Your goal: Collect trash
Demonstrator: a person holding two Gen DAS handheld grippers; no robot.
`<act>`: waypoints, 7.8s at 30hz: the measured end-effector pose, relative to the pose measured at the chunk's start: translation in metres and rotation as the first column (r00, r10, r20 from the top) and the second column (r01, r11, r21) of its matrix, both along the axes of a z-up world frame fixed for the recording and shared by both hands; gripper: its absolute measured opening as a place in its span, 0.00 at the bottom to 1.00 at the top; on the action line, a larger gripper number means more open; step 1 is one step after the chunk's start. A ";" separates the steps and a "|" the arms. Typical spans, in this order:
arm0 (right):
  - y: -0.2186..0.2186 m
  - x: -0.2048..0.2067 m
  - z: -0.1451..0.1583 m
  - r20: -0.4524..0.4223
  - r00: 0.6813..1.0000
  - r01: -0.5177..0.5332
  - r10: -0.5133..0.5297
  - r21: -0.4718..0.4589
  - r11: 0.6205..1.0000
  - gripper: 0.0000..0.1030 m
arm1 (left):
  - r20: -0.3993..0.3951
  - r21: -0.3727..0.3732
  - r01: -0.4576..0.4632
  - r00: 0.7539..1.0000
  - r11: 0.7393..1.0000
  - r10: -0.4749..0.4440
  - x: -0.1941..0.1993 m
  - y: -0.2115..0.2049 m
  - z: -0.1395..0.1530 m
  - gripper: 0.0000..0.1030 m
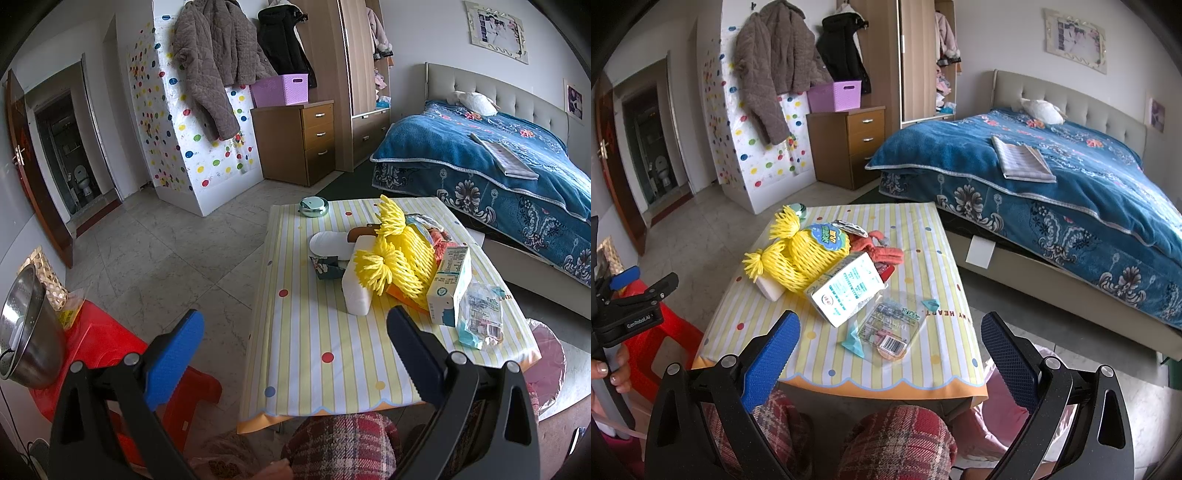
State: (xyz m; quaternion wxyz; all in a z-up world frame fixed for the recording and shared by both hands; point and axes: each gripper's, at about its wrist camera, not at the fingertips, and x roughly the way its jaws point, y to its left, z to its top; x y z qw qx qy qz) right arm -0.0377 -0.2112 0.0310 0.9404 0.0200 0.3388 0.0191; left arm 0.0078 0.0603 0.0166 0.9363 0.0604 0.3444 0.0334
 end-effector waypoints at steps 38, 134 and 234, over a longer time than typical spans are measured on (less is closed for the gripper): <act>0.005 0.019 -0.045 -0.021 0.997 -0.072 0.072 -0.005 0.997 0.95 | -0.067 -0.002 0.037 0.997 0.999 -0.037 0.024 -0.004 -0.039 0.94; 0.051 0.088 -0.157 -0.225 0.970 -0.095 0.086 -0.029 0.995 0.00 | -0.113 -0.059 0.090 0.989 0.994 -0.097 0.053 -0.013 -0.082 0.93; -0.261 -0.086 -0.135 -0.110 0.796 0.597 -0.595 -0.012 0.802 0.01 | -0.007 -0.040 0.845 0.533 0.533 -0.846 -0.006 -0.413 -0.083 0.44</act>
